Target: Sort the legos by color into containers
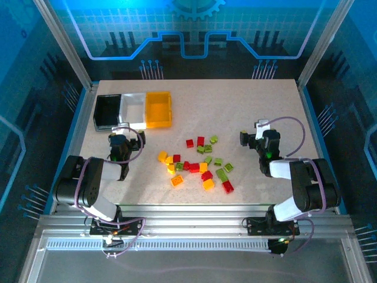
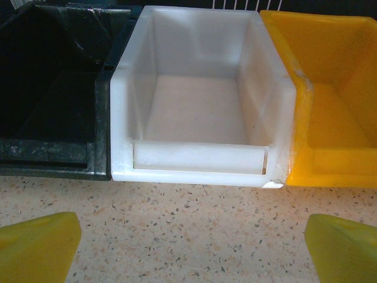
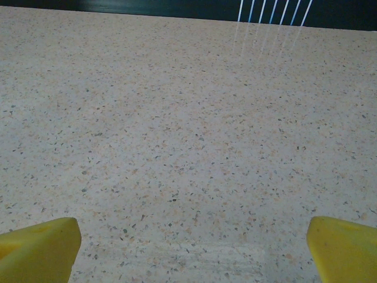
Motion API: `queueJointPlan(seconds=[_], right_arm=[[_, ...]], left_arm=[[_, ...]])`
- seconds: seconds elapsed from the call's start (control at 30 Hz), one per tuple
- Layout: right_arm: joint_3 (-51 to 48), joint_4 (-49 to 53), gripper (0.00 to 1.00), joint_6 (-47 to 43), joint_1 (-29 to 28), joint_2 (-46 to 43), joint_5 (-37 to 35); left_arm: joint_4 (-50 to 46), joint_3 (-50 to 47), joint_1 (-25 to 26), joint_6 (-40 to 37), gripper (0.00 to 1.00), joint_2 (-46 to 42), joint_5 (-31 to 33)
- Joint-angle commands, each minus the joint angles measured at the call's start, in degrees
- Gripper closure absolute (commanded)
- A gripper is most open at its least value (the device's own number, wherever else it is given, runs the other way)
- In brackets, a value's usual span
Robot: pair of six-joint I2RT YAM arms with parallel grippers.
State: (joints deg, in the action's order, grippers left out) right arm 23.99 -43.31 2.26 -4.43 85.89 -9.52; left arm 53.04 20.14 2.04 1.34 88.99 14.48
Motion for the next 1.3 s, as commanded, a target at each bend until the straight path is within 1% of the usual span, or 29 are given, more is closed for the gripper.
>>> queueJointPlan(seconds=[0.0, 0.67, 0.73, 0.77, 0.83, 0.93, 0.97, 1.03, 1.07, 1.1, 1.17, 1.2, 1.23, 1.27], right_arm=[[0.0, -1.2, 0.0, -1.0, 0.5, 0.1, 0.4], [0.0, -0.9, 0.0, -0.9, 0.6, 0.1, 0.6], [0.4, -0.3, 0.0, -0.6, 0.4, -0.7, -0.7], [1.8, 3.4, 0.0, 0.4, 0.5, -2.2, -2.4], [8.5, 18.1, 0.0, 2.5, 0.8, -4.8, -5.7], [15.6, 31.0, 0.0, 3.6, 0.8, -5.1, -2.6], [17.0, 33.0, 0.0, 4.9, 0.6, -5.5, -3.1], [18.3, 35.7, 0.0, 8.2, -0.4, -7.1, -6.3], [18.4, 36.0, 0.0, 9.0, -1.4, -8.1, -9.1], [18.6, 36.2, 0.0, 9.6, -3.0, -9.2, -13.9], [19.8, 37.0, 0.0, 11.3, -5.7, -10.4, -24.2], [21.2, 39.0, 0.0, 13.6, -5.9, -10.5, -27.6], [22.9, 41.7, 0.0, 17.2, -5.4, -10.2, -29.0], [24.5, 44.3, 0.0, 20.7, -4.5, -9.8, -28.8]], left_arm=[[1.5, 1.0, 0.2, -0.8, 0.01, 0.1, -1.0], [1.5, 1.1, 0.0, -0.7, 0.01, 0.0, -1.2], [-0.9, 1.0, 0.4, -0.2, 0.01, -2.9, 2.0], [-3.3, 1.1, 0.4, 0.3, 0.01, -5.2, 3.3], [-8.1, 1.6, 0.4, 1.7, 0.01, -9.7, 7.0], [-11.3, 1.5, 0.4, 2.7, 0.01, -14.9, 9.2], [-12.4, 1.5, 0.4, 3.7, 0.01, -16.5, 9.7], [-16.3, 2.9, 0.4, 8.0, 0.01, -20.0, 12.2], [-18.7, 3.7, 0.4, 11.3, 0.01, -21.5, 13.0], [-20.7, 4.8, 0.2, 15.2, 0.01, -22.9, 13.8], [-26.2, 7.2, -0.5, 25.3, 0.01, -24.9, 15.7], [-33.5, 9.2, -1.1, 33.5, 0.01, -26.1, 17.0], [-42.2, 12.3, -1.9, 42.4, 0.01, -27.0, 17.8], [-47.3, 14.6, -3.0, 47.2, 0.01, -27.0, 16.9]])
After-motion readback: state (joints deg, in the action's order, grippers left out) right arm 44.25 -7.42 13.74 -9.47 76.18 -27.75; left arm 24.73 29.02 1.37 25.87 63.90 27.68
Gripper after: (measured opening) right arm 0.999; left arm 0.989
